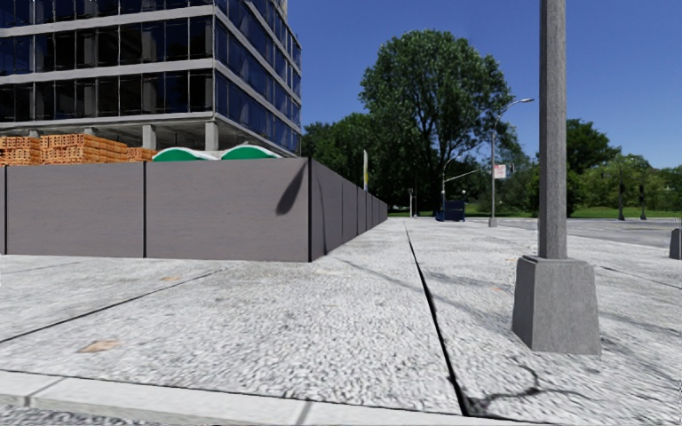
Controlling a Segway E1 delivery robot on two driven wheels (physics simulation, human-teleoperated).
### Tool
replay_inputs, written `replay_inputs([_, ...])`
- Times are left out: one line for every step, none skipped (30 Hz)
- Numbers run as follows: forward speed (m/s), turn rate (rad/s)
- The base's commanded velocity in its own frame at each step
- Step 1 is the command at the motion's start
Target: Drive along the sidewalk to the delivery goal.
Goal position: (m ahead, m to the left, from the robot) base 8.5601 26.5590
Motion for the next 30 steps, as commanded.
replay_inputs([1.55, 0.43])
replay_inputs([1.53, 0.49])
replay_inputs([1.51, 0.51])
replay_inputs([1.51, 0.52])
replay_inputs([1.51, 0.52])
replay_inputs([1.51, 0.53])
replay_inputs([1.51, 0.53])
replay_inputs([1.51, 0.54])
replay_inputs([1.51, 0.54])
replay_inputs([1.51, 0.55])
replay_inputs([1.51, 0.55])
replay_inputs([1.51, 0.56])
replay_inputs([1.51, 0.56])
replay_inputs([1.51, 0.56])
replay_inputs([1.51, 0.57])
replay_inputs([1.50, 0.57])
replay_inputs([1.50, 0.57])
replay_inputs([1.50, 0.57])
replay_inputs([1.50, 0.57])
replay_inputs([1.50, 0.57])
replay_inputs([1.50, 0.57])
replay_inputs([1.50, 0.57])
replay_inputs([1.50, 0.57])
replay_inputs([1.50, 0.57])
replay_inputs([1.50, 0.57])
replay_inputs([1.50, 0.57])
replay_inputs([1.50, 0.57])
replay_inputs([1.50, 0.57])
replay_inputs([1.50, 0.57])
replay_inputs([1.50, 0.57])
